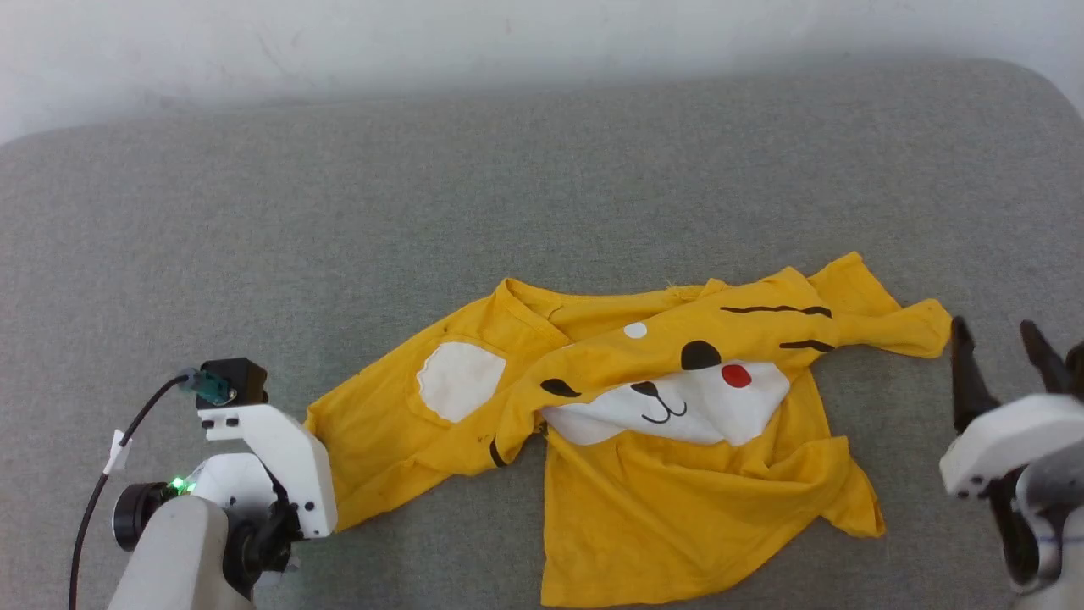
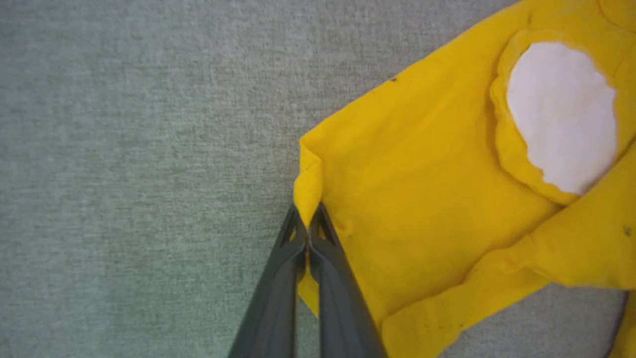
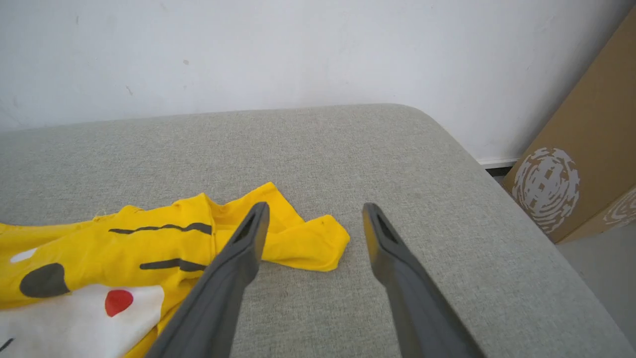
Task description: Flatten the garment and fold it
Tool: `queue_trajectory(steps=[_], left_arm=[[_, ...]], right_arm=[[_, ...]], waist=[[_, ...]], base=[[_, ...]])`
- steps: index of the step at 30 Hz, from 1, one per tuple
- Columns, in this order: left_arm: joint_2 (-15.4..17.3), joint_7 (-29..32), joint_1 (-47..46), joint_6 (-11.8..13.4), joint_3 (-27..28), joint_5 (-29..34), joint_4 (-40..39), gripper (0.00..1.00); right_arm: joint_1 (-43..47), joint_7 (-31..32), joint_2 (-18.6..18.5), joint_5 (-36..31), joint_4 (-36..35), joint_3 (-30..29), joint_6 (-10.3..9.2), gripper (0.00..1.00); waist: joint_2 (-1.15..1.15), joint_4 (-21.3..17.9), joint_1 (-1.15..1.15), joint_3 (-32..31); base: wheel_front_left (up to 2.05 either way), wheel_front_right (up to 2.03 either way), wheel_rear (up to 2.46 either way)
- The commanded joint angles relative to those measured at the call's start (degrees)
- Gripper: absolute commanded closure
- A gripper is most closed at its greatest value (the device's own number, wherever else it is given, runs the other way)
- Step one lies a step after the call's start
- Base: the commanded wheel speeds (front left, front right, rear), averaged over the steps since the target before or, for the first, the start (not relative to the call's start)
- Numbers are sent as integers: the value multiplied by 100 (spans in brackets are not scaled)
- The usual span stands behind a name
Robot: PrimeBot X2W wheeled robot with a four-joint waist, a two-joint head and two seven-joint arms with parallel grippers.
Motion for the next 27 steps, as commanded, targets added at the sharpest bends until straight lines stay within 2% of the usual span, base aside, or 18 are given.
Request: queue_trajectory(steps=[1,6,13,18,24,25,26,27], left_arm=[[-63,13,83,-46,-86,-44,92,100],[-104,-29,-20,-64,-141,-64,20,100],[-133,-101,-147,-138,-214,-106,-47,100],[-126,-130,-220,-166,-265,-109,-47,100],[-130,-138,-276,-181,-316,-128,-43,100],[-127,-144,-284,-182,-322,-130,-44,100],[-122,-153,-290,-182,-327,-129,-45,100],[-117,-159,-294,-182,-332,-129,-44,100]], right_arm=[[-254,59,-53,-67,198,-85,-6,0],[-1086,494,-263,-197,1204,-286,-6,0],[-1954,1406,-241,-350,2439,-821,-6,0],[-2374,2164,-179,-604,2939,-1311,-6,0],[-2649,2991,-165,-908,3291,-1570,-6,0],[-2680,3102,-167,-908,3328,-1610,-6,7],[-2697,3235,-178,-939,3364,-1609,-6,42],[-2711,3380,-186,-959,3402,-1580,-6,62]], waist=[[0,60,0,57],[0,216,0,178],[0,394,0,320],[0,476,0,408],[0,531,0,482],[0,534,0,489],[0,536,0,495],[0,536,0,496]], base=[[0,0,0],[0,0,0],[0,0,0],[0,0,0],[0,0,0],[0,0,0],[0,0,0],[0,0,0]])
